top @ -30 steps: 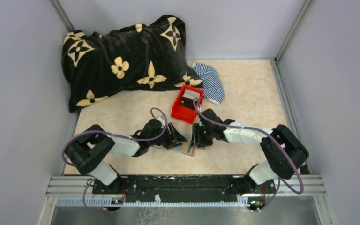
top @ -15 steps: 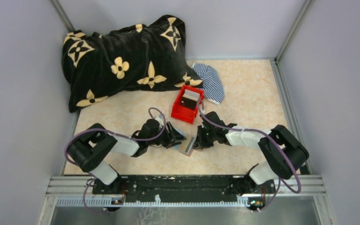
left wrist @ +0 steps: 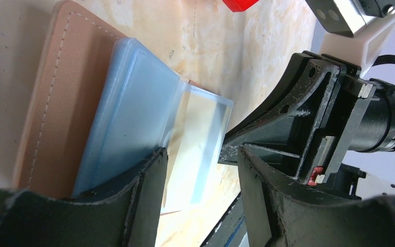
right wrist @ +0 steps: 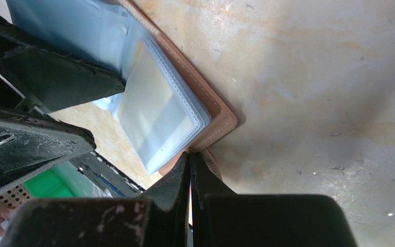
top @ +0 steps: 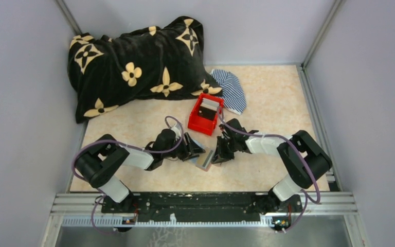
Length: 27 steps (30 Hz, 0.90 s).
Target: Take the credit cards out of the card holder
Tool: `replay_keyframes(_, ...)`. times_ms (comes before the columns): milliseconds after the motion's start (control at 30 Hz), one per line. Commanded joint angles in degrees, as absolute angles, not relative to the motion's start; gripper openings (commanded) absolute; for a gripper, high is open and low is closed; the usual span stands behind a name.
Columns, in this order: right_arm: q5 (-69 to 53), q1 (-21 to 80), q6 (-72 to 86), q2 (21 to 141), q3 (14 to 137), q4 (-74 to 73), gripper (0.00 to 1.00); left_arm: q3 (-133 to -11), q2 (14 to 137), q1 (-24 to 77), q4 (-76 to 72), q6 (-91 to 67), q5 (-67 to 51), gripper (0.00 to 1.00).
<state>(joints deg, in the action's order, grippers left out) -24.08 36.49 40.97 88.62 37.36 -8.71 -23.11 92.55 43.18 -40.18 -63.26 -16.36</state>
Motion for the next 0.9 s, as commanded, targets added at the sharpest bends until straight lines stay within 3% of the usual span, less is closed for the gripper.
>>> replay_keyframes(0, -20.2, 37.1, 39.2, 93.0, 39.6, 1.2, 0.00, -24.9, 94.1, 44.9, -33.9, -60.3, -20.4, 0.60)
replay_keyframes(400, -18.7, 36.9, 37.9, 93.5, 39.2, -0.2, 0.00, -30.6, 79.6, 43.4, -16.5, -47.5, -10.1, 0.61)
replay_keyframes(867, -19.3, 33.6, 36.0, 96.9, 39.8, -0.5, 0.00, -27.2, 85.8, 33.3, -21.9, -43.8, -21.7, 0.60)
